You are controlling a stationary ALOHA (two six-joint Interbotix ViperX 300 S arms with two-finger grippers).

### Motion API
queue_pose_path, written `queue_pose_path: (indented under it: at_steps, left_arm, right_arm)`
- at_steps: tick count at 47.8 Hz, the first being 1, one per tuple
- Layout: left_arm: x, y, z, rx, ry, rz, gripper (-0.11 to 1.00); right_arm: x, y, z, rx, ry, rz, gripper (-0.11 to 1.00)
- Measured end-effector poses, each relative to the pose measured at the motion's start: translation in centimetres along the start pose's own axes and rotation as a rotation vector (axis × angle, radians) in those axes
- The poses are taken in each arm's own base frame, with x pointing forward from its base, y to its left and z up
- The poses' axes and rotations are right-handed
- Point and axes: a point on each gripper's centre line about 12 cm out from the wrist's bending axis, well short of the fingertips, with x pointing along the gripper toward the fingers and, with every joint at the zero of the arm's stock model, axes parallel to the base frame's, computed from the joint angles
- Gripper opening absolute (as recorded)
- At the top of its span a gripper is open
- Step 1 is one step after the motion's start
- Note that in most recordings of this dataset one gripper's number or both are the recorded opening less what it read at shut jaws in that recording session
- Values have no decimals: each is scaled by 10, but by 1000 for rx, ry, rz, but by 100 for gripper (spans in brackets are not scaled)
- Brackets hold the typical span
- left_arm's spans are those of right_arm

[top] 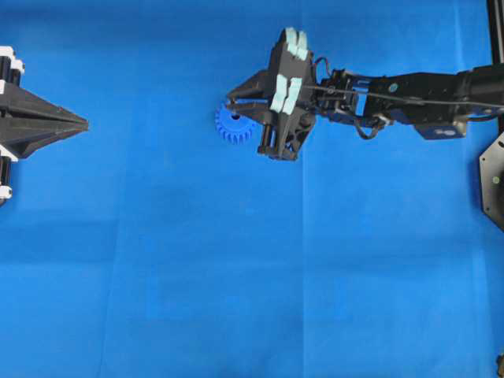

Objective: Insert the shaft placed at a random location into the center hole of the small gear at another random location.
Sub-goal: 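Carry the held shaft left over the blue gear's center hole, then lower the shaft into the gear's center hole with the right gripper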

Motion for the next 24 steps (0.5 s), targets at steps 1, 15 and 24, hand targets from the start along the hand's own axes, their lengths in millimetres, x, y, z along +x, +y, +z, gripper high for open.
queue_pose_path:
  at_steps: [1, 15, 24]
  left_arm:
    - [0, 0, 1, 0, -3, 0, 0]
    - [0, 0, 0, 0, -2, 0, 0]
    - [0, 0, 0, 0, 0, 0, 0]
  right_arm:
    - [1, 0, -2, 0, 5, 0, 4]
    - [11, -1, -17, 0, 37, -5, 4]
    - [11, -2, -18, 2, 38, -5, 4]
